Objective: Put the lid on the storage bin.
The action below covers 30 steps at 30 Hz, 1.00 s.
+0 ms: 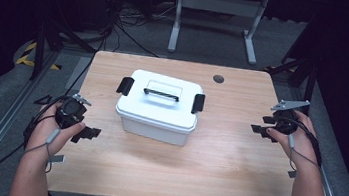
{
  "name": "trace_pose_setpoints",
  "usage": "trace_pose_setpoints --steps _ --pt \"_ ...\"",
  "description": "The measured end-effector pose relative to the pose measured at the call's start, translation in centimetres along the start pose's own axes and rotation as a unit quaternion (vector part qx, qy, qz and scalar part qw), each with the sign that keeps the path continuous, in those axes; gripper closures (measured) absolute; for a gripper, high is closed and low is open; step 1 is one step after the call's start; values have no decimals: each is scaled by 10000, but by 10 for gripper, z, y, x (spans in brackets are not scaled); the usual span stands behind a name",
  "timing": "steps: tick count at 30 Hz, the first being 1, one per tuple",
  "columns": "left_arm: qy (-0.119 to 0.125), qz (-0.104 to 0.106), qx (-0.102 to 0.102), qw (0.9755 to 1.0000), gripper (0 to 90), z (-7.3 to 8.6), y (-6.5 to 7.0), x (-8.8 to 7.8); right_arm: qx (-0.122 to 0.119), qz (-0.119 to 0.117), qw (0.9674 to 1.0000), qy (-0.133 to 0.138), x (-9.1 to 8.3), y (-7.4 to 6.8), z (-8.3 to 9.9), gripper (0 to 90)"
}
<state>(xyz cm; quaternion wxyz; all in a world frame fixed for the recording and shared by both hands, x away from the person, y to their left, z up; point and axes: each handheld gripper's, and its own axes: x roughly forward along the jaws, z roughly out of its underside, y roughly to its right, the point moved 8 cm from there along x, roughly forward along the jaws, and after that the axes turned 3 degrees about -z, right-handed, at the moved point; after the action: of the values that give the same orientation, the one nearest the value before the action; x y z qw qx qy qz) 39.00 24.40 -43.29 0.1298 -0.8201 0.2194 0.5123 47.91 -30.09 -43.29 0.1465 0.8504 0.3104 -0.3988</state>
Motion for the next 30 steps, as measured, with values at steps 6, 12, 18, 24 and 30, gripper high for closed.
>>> trace_pose_setpoints --steps 6,12,18,24,30 --pt "-5 -1 8 10000 224 0 -2 1 144 36 9995 -270 11 7 19 375" --pt "-68 3 9 10000 223 -1 -2 4 257 108 9976 -631 23 13 37 371" --pt "-152 6 46 9999 223 -1 -2 7 355 134 9932 -1098 37 18 57 367" --pt "-226 56 61 9997 223 -1 -2 10 406 37 9896 -1382 47 15 70 367" --pt "-248 138 64 9996 223 -1 1 11 402 2 9884 -1465 49 15 75 364"
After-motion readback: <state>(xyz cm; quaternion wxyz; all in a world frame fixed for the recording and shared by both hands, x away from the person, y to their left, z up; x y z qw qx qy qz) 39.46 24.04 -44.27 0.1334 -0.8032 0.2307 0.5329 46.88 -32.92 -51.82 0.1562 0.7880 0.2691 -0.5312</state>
